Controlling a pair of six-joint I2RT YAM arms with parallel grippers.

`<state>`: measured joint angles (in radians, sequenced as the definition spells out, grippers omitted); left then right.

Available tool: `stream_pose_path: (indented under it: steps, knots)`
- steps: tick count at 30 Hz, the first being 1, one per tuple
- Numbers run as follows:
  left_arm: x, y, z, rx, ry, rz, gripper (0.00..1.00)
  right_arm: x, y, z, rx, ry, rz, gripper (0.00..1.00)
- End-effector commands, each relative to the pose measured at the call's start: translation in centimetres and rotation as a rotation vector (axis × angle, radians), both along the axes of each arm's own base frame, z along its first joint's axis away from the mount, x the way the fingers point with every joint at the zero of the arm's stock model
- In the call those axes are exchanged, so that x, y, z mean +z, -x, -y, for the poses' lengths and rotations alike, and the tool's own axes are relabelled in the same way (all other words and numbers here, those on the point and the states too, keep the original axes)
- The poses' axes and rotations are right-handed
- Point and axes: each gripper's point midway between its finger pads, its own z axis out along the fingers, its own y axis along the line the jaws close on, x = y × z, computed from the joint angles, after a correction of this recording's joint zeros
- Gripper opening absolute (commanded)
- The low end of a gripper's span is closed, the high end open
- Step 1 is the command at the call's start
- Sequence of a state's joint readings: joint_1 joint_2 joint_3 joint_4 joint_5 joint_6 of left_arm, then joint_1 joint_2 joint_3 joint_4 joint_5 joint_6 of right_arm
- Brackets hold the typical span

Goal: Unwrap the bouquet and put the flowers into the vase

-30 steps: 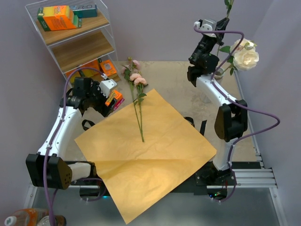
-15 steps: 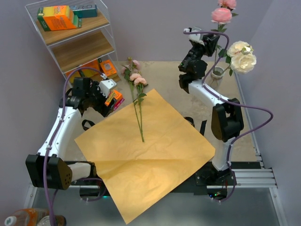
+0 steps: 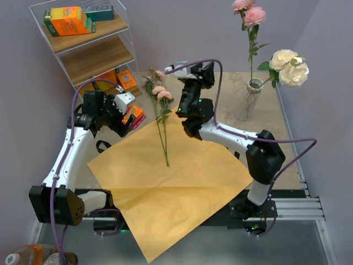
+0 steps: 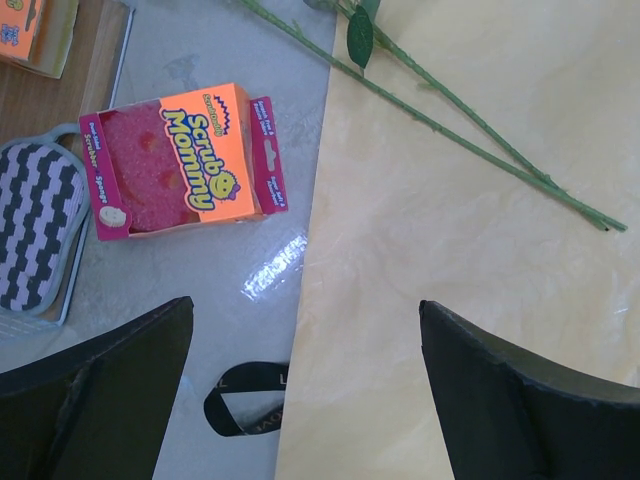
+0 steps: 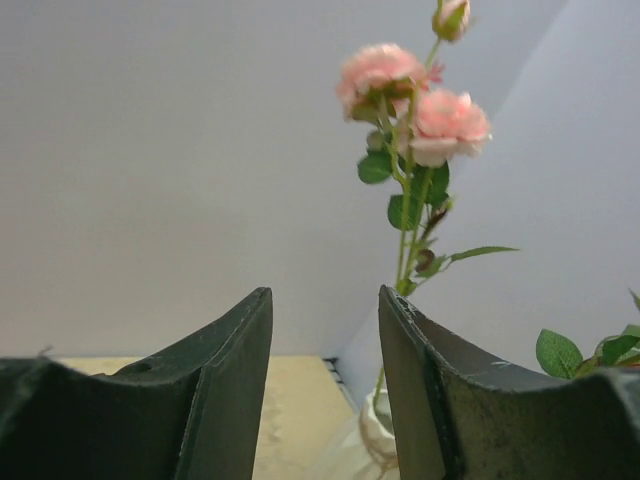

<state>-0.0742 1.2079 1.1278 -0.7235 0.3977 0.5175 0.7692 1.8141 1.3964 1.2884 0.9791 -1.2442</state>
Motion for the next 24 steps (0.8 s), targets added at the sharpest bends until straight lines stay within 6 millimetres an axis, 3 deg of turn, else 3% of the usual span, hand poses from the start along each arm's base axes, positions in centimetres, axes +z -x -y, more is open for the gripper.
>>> stream_pose_path:
  steps: [1,3,4,6,8,9,10,11,12,13,14,18,19,21,23,24]
  knots:
    - [2.0,-0.2,0.1,-0.001,0.025,0.053,0.99,2.8,7.1,0.9,0.05,-0.352,0.171,0.5]
    - [2.0,-0.2,0.1,0.008,0.026,0.049,0.99,0.9,7.5,-2.3,0.12,-0.372,0.067,0.51]
    - [2.0,-0.2,0.1,0.012,0.029,0.047,1.0,-0.8,7.3,-3.7,0.121,-0.29,-0.059,0.52]
    - [2.0,-0.2,0.1,0.017,0.038,0.044,0.99,-3.2,6.8,-7.9,0.27,-0.374,-0.133,0.53]
    - [2.1,-0.3,0.2,0.022,0.043,0.044,1.0,-8.3,5.4,-13.5,0.516,-0.432,-0.412,0.52]
    - [2.1,-0.2,0.2,0.025,0.044,0.041,0.99,-11.0,5.1,-14.1,0.541,-0.434,-0.521,0.51]
    - [2.1,-0.1,0.2,0.023,0.046,0.039,0.99,-11.5,4.6,-15.0,0.571,-0.491,-0.56,0.49]
    - [2.2,0.0,0.2,0.02,0.048,0.041,0.99,-15.1,4.2,-17.2,0.604,-0.44,-0.664,0.47]
    - [2.3,0.0,0.3,0.018,0.051,0.042,1.0,-17.1,4.3,-17.6,0.587,-0.395,-0.741,0.46]
    - [2.4,0.1,0.3,0.016,0.051,0.045,1.0,-17.5,4.1,-19.0,0.615,-0.405,-0.772,0.46]
    - [2.7,0.2,0.3,0.017,0.05,0.052,0.99,-20.0,4.0,-20.2,0.628,-0.381,-0.837,0.46]
    - [3.0,0.3,0.1,0.018,0.042,0.064,0.99,-22.3,3.5,-22.1,0.673,-0.39,-0.902,0.5]
    - [3.0,0.3,0.1,0.019,0.041,0.064,0.99,-21.6,2.7,-22.4,0.69,-0.425,-0.896,0.49]
    - [3.1,0.3,0.1,0.016,0.04,0.065,0.99,-23.0,2.4,-23.8,0.743,-0.441,-0.957,0.49]
    - [3.2,0.4,0.3,0.011,0.047,0.066,0.99,-22.5,1.5,-24.8,0.779,-0.467,-0.959,0.49]
    - [3.2,0.4,0.3,0.01,0.048,0.066,0.99,-25.3,1.3,-25.4,0.779,-0.458,-1.031,0.49]
